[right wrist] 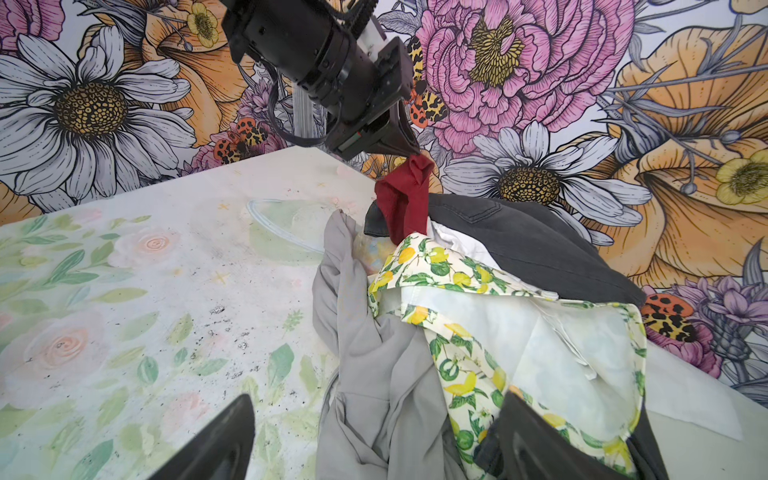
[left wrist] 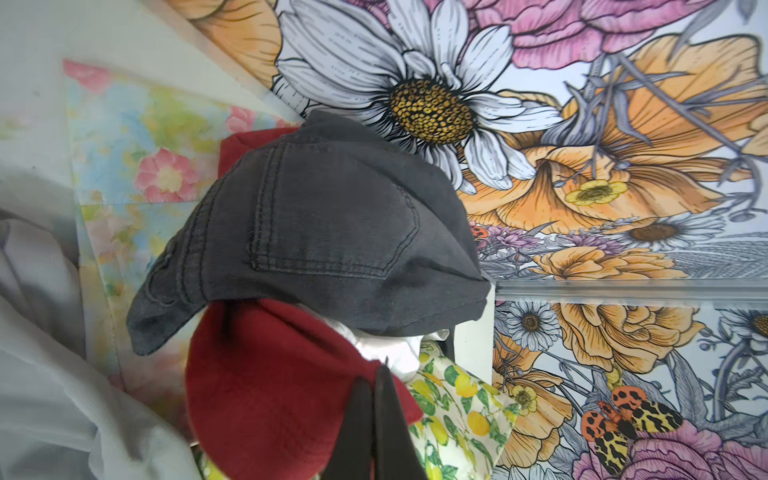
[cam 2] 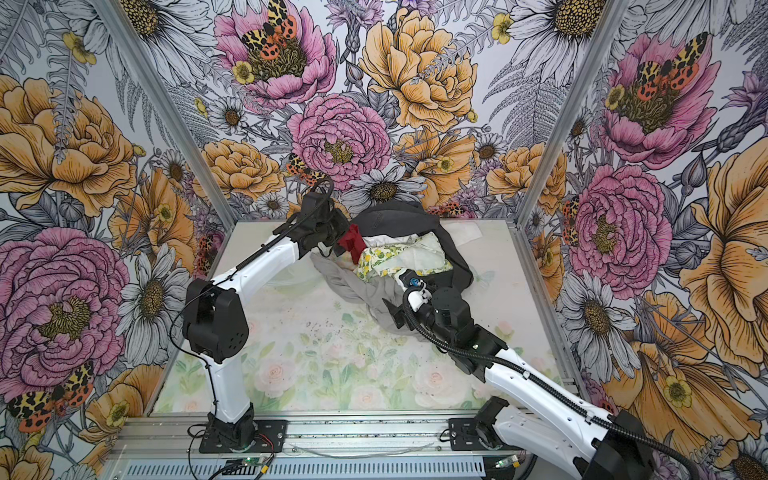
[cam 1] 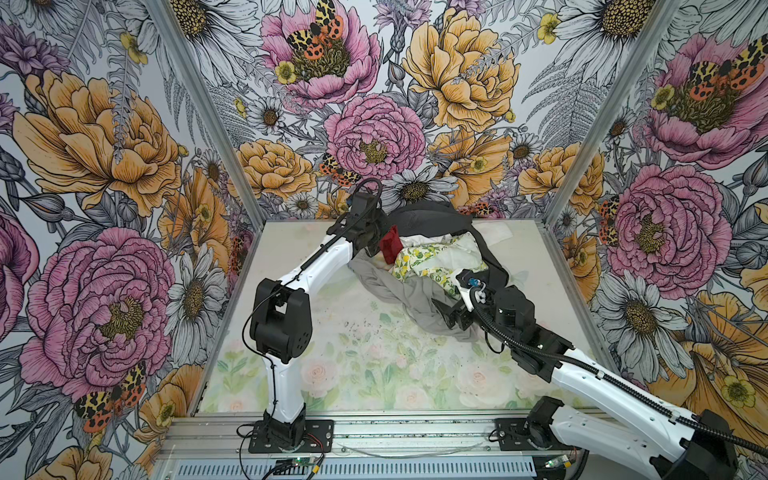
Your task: Pick out a specific cloth from the pile
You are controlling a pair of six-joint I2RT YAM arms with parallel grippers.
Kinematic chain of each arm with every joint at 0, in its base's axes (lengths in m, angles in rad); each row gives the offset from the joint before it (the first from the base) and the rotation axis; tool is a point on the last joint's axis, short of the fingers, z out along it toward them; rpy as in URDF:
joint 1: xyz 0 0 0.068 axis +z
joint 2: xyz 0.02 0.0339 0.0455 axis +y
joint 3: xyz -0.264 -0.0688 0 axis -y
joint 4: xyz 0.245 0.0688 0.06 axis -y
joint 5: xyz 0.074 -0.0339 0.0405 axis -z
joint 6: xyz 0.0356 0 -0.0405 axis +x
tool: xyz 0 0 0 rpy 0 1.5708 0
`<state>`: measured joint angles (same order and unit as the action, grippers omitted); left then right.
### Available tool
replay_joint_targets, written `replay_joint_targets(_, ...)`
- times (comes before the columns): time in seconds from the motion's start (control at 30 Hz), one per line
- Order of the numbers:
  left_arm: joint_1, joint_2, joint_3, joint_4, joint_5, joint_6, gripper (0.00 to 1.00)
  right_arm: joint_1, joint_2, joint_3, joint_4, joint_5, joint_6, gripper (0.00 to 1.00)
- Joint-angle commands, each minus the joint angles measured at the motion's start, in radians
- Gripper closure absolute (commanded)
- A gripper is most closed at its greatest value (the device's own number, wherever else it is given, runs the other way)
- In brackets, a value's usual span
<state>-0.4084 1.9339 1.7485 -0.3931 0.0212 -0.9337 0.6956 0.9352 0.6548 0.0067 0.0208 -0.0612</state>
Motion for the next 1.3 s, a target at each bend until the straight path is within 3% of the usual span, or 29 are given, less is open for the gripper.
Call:
replay_joint_targets(0.0, -0.003, -0.078, 0.079, 0.045, 0.016, 0.057, 1.00, 0.008, -0.003, 0.016, 0.056, 0.025, 0.021, 0.08)
replay_joint_targets(0.5, -0.021, -0.168, 0.179, 0.031, 0.056, 0.101, 1.00, 0.010, 0.085, 0.049, 0.166, 0.040, 0.025, 0.08)
replay_joint_targets(0.83, -0.044, -0.280, 0.050, 0.031, 0.095, 0.111, 1.00, 0.004, 0.504, 0.243, 0.462, 0.023, 0.031, 0.06)
replay_joint_targets(1.27, -0.044, -0.383, -0.035, 0.037, 0.118, 0.129, 1.00, -0.044, 0.911, 0.625, 0.594, 0.036, 0.122, 0.06)
